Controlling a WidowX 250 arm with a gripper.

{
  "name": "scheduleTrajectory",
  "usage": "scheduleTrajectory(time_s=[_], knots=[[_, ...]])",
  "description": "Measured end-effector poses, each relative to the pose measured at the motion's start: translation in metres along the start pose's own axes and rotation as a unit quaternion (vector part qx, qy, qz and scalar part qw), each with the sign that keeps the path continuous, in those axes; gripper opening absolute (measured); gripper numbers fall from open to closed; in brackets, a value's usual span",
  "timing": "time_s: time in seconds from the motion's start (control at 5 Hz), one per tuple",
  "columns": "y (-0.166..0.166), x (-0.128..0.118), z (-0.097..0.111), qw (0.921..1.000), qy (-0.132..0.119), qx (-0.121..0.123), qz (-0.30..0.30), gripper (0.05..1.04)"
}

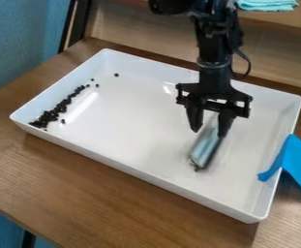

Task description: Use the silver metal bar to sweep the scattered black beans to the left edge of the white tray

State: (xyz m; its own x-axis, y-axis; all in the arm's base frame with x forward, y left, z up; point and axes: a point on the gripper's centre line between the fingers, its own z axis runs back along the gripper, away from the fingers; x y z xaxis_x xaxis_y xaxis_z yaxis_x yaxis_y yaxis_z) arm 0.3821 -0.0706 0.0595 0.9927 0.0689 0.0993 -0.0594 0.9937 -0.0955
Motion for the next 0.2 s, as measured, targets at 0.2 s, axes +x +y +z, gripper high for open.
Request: scheduleTrajectory(time_s=[0.2], knots=[[-0.0001, 0.0002, 0.0004, 0.9998, -0.002, 0.010, -0.015, 0.980]])
